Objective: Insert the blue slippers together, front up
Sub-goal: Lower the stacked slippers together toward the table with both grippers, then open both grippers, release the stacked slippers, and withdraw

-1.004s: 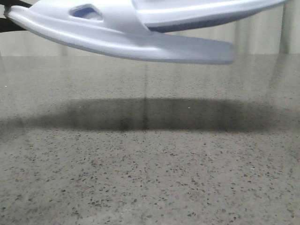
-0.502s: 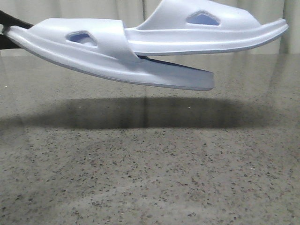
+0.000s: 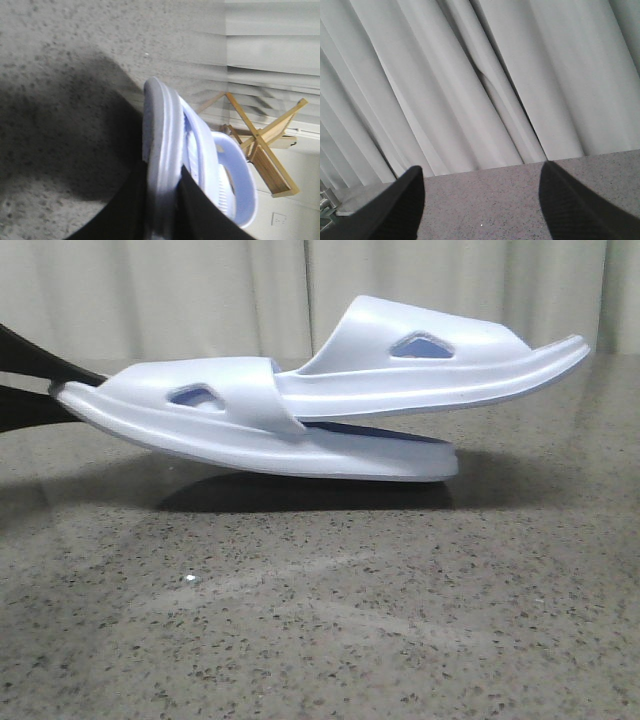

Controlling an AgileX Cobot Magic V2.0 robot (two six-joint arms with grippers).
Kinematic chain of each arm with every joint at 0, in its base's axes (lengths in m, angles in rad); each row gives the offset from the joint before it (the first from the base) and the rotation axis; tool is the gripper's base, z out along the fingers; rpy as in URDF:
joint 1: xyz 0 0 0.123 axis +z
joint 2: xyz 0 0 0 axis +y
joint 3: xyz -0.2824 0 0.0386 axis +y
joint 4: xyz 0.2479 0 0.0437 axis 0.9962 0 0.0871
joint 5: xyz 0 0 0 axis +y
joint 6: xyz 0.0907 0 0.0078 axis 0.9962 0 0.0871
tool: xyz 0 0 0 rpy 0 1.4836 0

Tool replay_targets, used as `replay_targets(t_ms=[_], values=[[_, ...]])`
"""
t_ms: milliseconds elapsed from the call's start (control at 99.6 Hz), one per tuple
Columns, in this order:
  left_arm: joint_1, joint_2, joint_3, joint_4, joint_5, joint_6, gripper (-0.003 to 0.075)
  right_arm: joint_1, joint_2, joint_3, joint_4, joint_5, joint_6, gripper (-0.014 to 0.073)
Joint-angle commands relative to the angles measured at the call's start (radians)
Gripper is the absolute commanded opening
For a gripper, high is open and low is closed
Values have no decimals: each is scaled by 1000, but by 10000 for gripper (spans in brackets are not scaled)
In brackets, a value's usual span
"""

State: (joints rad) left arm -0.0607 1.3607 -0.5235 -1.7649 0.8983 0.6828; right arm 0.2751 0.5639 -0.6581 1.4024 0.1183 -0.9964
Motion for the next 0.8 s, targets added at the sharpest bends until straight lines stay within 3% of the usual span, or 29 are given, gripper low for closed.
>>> replay_targets(t_ms=[0, 542, 642, 793], values=[[-8, 13, -28, -82, 73, 32, 16, 0, -1, -32, -2, -18, -21, 428], [-8, 91, -28, -95, 130, 138, 26, 0, 2, -32, -2, -20, -21, 428], [-8, 91, -28, -95, 132, 159, 92, 0, 2, -32, -2, -18, -21, 428], [-8, 91, -28, -95, 149, 159, 286, 0, 2, -32, -2, -13, -21, 428]])
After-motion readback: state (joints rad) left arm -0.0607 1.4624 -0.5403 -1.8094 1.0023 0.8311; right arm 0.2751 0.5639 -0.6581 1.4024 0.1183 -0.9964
